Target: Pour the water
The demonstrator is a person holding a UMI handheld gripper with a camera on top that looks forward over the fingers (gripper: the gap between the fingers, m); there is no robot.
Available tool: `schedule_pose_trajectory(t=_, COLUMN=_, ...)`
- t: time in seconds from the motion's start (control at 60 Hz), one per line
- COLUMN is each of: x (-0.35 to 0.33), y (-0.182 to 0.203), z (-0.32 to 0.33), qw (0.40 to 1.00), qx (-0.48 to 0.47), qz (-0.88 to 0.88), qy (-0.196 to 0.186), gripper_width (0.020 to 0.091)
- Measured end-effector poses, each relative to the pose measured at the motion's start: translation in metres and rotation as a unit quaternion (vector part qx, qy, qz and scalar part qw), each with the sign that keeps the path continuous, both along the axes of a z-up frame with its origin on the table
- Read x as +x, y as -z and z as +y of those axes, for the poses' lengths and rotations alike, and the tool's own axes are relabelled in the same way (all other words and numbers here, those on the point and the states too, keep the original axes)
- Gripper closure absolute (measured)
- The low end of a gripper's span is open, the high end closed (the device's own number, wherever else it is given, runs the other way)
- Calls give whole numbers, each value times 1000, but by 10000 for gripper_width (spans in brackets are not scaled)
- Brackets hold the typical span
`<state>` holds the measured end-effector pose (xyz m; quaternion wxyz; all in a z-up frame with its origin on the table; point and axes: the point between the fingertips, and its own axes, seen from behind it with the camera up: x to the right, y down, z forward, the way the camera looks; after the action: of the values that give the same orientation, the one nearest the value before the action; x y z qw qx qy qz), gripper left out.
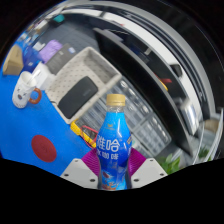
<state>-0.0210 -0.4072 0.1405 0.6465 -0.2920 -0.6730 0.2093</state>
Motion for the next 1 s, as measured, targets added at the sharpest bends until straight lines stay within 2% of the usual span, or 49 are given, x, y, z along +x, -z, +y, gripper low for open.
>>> schedule_pose_trajectory(t=0.083, x=-16, y=-7, z=-42, qw=995, qx=93, qz=1, qy=-36, gripper_width=776)
schedule_pose_trajectory(t=0.167, x=-28, y=-8, z=-85, qw=983, qx=179, qz=0, qy=-50, gripper_width=776)
schedule_pose_trajectory(t=0.25, x=-39, y=-9, z=-117, qw=965, qx=250, qz=0, qy=-80, gripper_width=777)
schedule_pose_trajectory(t=0.5, x=-50, y=-7, z=-195, qw=887, qx=443, qz=30, qy=-124, gripper_width=776)
schedule_pose_trajectory(t=0.683, x=-55, y=-7, z=-224, qw=806, qx=574, qz=56, qy=-137, gripper_width=764)
schedule_pose_trajectory(t=0.817, x=-54, y=-14, z=-239, qw=761, qx=630, qz=77, qy=-131, gripper_width=763)
schedule_pose_trajectory(t=1.0, x=-50, y=-12, z=-244, qw=764, qx=625, qz=76, qy=-138, gripper_width=763)
